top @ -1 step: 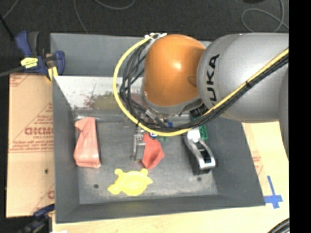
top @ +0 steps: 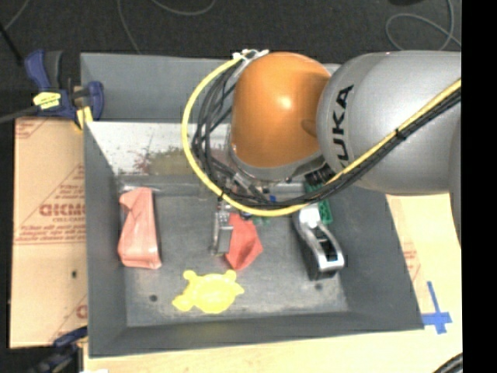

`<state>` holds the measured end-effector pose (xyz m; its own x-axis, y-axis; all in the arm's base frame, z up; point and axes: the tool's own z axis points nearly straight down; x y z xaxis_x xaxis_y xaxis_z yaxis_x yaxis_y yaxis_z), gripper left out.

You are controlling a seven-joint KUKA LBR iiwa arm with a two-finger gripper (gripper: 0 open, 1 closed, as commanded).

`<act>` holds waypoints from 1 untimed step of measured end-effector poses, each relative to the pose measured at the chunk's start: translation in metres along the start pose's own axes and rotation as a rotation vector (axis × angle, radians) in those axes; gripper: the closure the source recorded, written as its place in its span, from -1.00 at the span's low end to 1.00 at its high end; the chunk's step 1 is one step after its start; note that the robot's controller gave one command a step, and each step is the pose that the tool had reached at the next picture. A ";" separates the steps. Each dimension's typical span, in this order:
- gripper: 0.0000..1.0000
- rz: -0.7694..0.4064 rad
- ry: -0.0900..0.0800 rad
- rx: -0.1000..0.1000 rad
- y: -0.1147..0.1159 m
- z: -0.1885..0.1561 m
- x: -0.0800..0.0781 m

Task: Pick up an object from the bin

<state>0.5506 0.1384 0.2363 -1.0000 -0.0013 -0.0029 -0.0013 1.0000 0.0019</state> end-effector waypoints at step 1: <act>-1.00 -0.094 -0.001 0.001 -0.007 0.054 0.024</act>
Offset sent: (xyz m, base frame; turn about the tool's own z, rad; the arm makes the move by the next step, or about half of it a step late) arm -0.0718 -0.0201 -0.0763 -0.2111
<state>0.5264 0.1310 0.1823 -0.9954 -0.0953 -0.0041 -0.0953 0.9954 0.0002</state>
